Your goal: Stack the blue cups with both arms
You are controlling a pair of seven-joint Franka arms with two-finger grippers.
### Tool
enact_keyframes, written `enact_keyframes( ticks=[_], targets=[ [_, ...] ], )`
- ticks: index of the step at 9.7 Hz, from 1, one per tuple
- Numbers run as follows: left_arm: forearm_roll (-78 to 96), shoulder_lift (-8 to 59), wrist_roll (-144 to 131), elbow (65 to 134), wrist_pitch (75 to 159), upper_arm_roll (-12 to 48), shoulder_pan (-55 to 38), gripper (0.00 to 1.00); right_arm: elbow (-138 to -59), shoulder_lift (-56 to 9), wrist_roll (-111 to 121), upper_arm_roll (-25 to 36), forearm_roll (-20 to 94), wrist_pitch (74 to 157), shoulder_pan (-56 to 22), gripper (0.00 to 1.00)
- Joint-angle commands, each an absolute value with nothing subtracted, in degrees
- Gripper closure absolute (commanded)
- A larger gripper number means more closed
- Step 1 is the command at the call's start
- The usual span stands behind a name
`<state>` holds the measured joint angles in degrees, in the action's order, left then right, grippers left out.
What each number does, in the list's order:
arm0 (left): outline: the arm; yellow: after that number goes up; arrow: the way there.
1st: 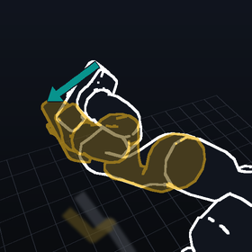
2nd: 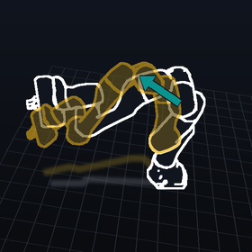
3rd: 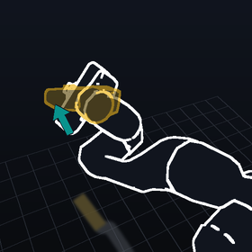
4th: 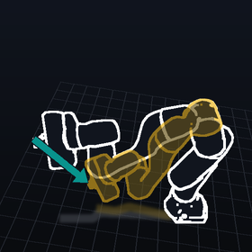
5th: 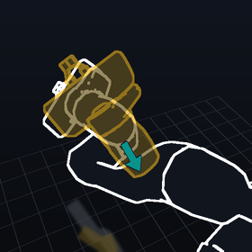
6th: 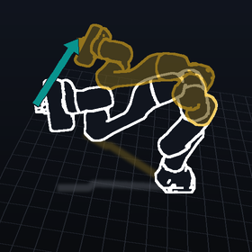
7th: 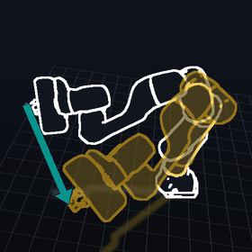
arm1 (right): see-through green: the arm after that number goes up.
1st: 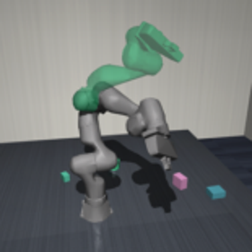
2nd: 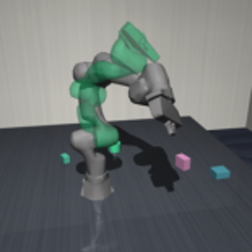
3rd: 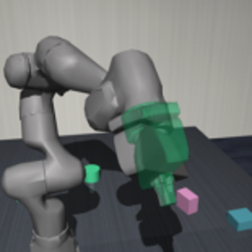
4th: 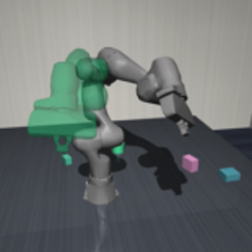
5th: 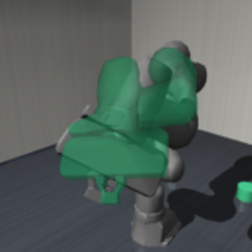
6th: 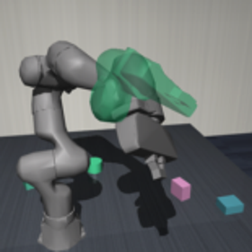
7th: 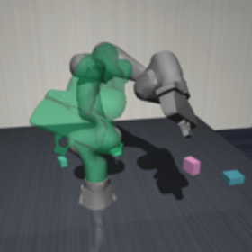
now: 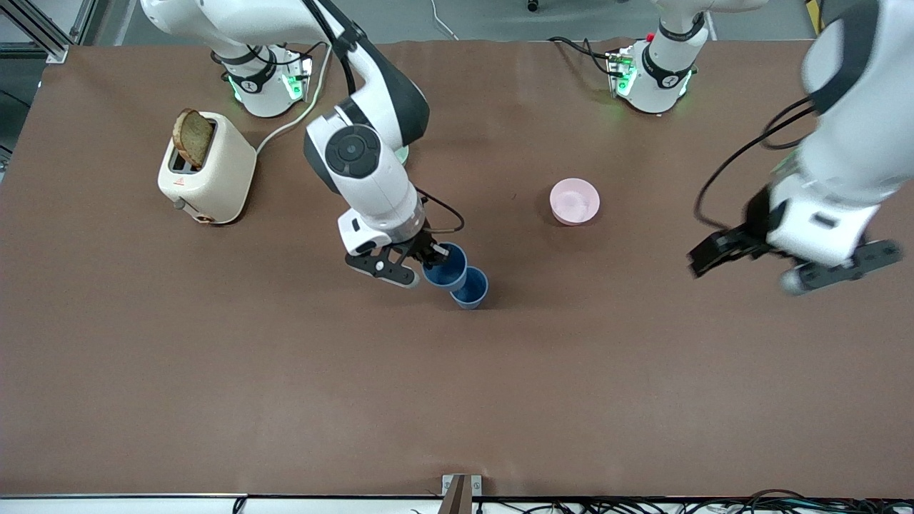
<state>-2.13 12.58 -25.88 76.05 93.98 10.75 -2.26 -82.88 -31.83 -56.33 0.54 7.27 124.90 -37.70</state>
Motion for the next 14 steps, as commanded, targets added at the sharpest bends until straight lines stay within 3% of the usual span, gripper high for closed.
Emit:
enact_keyframes(
  ticks=[1, 2, 5, 8, 12, 13, 14],
  targets=[
    [-2.64, 9.94, -20.23, 79.36, 90.98, 11.16, -0.36, 0.00, -80.60, -34.01, -58.52, 0.97, 7.47, 127.17, -38.75, 0.98],
    [-2.46, 7.67, -15.69, 80.93, 90.53, 10.81, 0.87, 0.00, -80.60, -34.01, -58.88, 0.97, 7.56, 127.09, -39.02, 0.98],
    [-1.59, -3.13, -8.74, 94.71, 91.93, 6.43, -0.53, 0.00, -80.68, -34.97, -58.62, 0.97, 7.47, 127.09, -39.72, 0.98],
    [-1.58, -8.77, -5.54, 103.95, 94.47, 5.45, -0.36, 0.00, -80.77, -34.98, -58.45, 1.05, 7.21, 126.74, -40.25, 0.98],
    [-1.58, -7.82, -5.27, 101.60, 93.78, 5.97, -0.79, 0.00, -80.77, -35.51, -58.10, 1.05, 7.12, 126.74, -40.34, 0.96],
    [-1.58, -7.82, -5.10, 101.60, 93.78, 5.98, -0.79, 0.00, -80.77, -36.03, -58.27, 1.05, 7.12, 126.83, -40.34, 0.91],
    [-1.58, -7.74, -5.10, 101.60, 93.78, 5.98, -0.88, 0.00, -80.77, -36.12, -58.36, 1.05, 7.21, 126.83, -40.52, 0.73]
  ],
)
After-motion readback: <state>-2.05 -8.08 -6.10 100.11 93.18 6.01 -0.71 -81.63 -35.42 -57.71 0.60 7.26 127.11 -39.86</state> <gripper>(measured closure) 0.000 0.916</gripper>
